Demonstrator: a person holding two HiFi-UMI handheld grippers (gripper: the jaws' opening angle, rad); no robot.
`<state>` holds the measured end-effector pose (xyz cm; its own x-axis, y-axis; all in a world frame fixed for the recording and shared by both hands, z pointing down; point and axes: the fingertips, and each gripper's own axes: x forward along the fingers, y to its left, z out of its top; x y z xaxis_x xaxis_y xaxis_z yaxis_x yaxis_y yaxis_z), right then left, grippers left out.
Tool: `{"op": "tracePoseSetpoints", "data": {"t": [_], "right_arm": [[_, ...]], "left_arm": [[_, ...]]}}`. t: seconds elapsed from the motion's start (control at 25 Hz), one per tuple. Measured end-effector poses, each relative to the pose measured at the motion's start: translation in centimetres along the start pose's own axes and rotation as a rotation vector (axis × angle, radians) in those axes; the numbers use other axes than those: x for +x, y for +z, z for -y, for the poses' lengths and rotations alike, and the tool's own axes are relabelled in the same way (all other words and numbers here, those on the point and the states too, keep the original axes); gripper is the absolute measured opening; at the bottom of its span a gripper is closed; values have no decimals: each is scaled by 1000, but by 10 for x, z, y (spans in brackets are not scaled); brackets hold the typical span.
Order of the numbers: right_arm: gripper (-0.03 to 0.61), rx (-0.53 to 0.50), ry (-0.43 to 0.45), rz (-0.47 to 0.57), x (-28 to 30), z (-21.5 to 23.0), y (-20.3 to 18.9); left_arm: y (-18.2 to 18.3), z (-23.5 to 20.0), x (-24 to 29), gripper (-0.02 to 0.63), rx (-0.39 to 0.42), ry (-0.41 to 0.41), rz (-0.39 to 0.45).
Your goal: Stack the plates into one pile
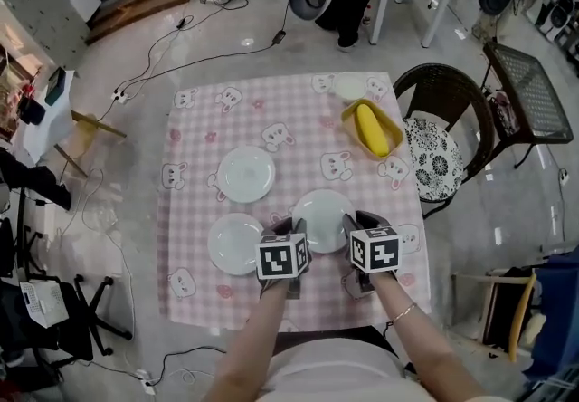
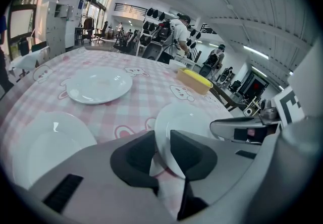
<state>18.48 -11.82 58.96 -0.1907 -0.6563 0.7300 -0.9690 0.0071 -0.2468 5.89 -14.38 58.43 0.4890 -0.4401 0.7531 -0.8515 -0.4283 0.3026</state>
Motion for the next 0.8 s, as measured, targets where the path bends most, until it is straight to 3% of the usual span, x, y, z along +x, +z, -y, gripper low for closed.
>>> {"op": "tracePoseSetpoints", "data": {"t": [0.32, 0.6, 0.8], "right_arm": [[98, 34, 8, 17, 0, -10, 2], [74, 45, 42, 57, -14, -17, 10], [72, 10, 90, 84, -25, -52, 25]], "left_arm": [[3, -9, -6, 107, -13, -22, 3], [12, -7, -27, 84, 4, 6, 80], [23, -24, -66, 80, -21, 40, 149]]}}
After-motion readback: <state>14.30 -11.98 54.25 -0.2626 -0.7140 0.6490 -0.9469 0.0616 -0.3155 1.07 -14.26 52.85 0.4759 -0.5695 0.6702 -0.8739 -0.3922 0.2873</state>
